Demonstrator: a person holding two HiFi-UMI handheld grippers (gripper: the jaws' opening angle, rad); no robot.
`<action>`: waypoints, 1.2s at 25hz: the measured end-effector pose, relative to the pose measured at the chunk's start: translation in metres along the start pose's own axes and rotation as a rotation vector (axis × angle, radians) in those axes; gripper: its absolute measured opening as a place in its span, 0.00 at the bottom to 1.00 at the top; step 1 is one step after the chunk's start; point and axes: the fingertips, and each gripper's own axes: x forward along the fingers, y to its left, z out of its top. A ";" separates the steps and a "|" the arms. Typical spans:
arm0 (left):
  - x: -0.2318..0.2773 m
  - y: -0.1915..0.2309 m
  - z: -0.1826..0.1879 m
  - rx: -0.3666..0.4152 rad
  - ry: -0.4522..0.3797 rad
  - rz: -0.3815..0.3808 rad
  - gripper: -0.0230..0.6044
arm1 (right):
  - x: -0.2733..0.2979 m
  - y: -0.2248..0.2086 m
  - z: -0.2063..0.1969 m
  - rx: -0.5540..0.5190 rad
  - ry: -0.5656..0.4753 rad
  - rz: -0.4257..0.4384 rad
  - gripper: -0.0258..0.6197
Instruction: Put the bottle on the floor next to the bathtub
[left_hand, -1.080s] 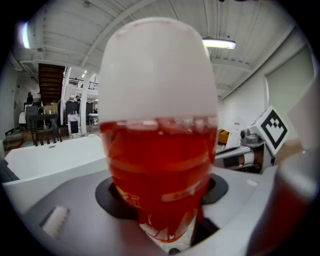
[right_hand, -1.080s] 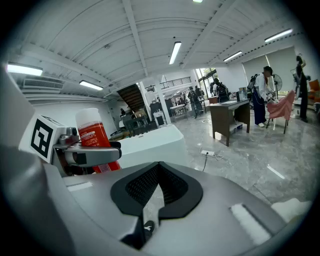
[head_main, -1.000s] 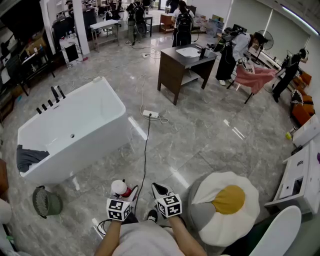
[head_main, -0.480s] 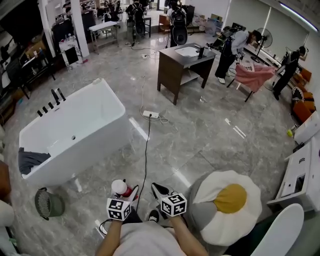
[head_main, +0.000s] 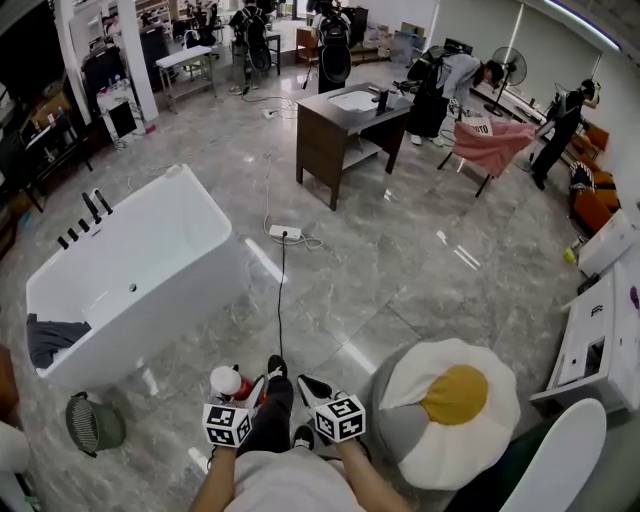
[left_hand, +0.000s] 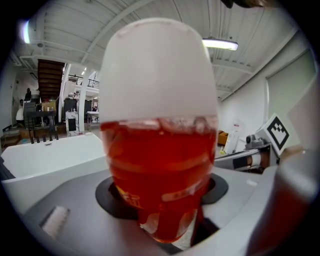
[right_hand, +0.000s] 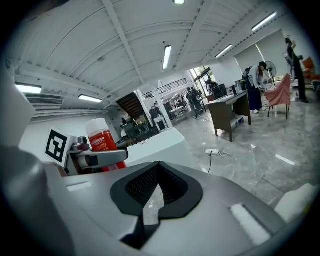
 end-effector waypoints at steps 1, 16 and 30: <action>0.007 0.001 0.002 -0.002 0.001 -0.005 0.57 | 0.003 -0.007 0.005 0.001 -0.008 -0.012 0.04; 0.190 0.059 0.114 0.004 -0.039 -0.070 0.57 | 0.092 -0.125 0.099 0.031 -0.006 -0.130 0.04; 0.316 0.119 0.168 0.023 -0.015 -0.135 0.57 | 0.193 -0.193 0.160 0.021 0.038 -0.178 0.04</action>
